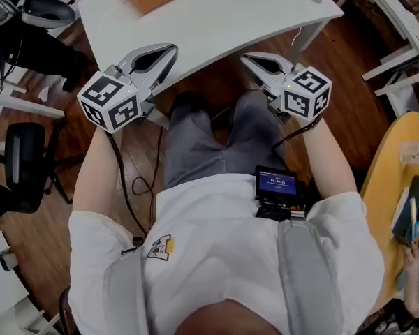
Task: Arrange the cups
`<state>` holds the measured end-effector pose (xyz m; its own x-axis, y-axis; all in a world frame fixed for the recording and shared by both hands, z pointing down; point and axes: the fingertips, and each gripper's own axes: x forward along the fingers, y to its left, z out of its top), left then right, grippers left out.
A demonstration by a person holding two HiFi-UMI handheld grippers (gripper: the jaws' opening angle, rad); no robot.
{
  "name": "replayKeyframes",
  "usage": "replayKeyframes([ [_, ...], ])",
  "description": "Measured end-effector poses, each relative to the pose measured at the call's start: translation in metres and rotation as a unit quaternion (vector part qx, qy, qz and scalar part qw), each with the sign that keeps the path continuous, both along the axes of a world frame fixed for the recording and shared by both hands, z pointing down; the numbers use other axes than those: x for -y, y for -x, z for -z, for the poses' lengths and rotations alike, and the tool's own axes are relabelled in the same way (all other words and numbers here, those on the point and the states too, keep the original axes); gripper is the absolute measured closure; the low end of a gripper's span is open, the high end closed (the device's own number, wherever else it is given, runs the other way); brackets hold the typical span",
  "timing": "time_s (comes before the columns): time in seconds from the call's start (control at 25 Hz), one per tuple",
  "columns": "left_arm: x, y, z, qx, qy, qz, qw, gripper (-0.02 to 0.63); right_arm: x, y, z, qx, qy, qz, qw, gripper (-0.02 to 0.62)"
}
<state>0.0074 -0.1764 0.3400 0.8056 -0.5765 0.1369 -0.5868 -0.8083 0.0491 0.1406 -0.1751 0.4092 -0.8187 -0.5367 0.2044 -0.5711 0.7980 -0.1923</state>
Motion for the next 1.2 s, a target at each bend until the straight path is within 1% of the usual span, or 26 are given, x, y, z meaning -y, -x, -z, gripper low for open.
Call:
replayKeyframes([
  [0.08,-0.006,0.001,0.0,0.005,-0.011,0.002,0.9999,0.606,-0.009,0.003,-0.015,-0.001,0.01,-0.005,1.0,0.595],
  [0.2,-0.011,0.002,-0.006,0.023,-0.026,0.004,0.9994,0.606,-0.019,0.006,-0.031,-0.009,0.015,-0.01,1.0,0.596],
  [0.36,-0.012,-0.003,-0.011,0.041,-0.028,0.004,0.9987,0.606,-0.023,0.002,-0.035,-0.011,0.011,-0.017,1.0,0.597],
  [0.6,-0.009,-0.01,-0.01,0.032,-0.016,0.007,0.9993,0.606,-0.022,-0.007,-0.032,-0.005,0.007,-0.018,1.0,0.597],
  [0.88,-0.01,-0.004,-0.014,0.04,-0.01,0.0,0.9992,0.606,-0.022,0.004,-0.032,-0.006,0.004,-0.015,1.0,0.597],
  [1.2,-0.001,0.002,-0.003,0.027,-0.015,0.011,0.9995,0.606,-0.012,0.009,-0.019,-0.007,-0.007,-0.012,1.0,0.597],
])
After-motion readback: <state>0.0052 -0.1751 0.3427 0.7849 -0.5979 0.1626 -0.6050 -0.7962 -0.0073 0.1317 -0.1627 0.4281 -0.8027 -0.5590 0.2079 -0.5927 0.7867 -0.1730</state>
